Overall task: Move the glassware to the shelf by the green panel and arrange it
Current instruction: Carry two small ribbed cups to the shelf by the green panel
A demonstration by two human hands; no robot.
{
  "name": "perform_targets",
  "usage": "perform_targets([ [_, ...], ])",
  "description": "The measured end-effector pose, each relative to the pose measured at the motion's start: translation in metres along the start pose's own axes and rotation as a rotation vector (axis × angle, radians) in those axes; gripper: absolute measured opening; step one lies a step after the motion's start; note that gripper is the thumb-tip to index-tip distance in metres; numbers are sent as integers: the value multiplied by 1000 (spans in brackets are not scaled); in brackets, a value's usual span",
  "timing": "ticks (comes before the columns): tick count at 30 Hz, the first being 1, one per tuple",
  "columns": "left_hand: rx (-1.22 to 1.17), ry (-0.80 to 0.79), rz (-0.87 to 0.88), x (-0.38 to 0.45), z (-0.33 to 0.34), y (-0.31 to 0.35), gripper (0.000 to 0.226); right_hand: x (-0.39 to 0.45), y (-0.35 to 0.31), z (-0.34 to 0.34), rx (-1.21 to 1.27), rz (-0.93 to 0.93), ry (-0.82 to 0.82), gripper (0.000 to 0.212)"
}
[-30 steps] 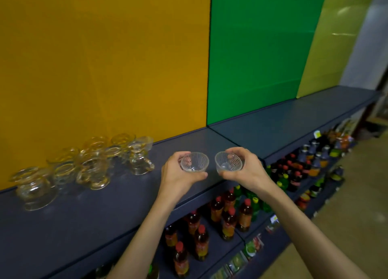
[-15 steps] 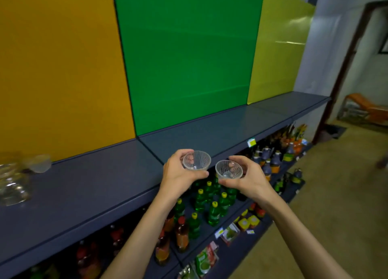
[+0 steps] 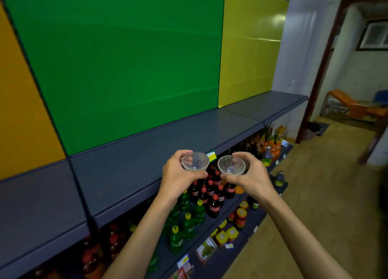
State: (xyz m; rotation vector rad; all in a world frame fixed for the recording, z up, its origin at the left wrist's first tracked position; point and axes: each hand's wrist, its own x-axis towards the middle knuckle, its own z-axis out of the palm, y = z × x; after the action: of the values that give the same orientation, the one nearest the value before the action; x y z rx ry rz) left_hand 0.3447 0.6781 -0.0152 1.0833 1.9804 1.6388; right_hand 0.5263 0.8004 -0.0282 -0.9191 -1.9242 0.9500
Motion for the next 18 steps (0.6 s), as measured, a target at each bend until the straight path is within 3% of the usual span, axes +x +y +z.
perform_targets([
  [5,-23,33,-32,70,64,-13,70,82,49,-16,-31,3,2,80],
  [18,128,193,-84,251,151,-13,74,307,121,-13,-54,-8,-147,66],
])
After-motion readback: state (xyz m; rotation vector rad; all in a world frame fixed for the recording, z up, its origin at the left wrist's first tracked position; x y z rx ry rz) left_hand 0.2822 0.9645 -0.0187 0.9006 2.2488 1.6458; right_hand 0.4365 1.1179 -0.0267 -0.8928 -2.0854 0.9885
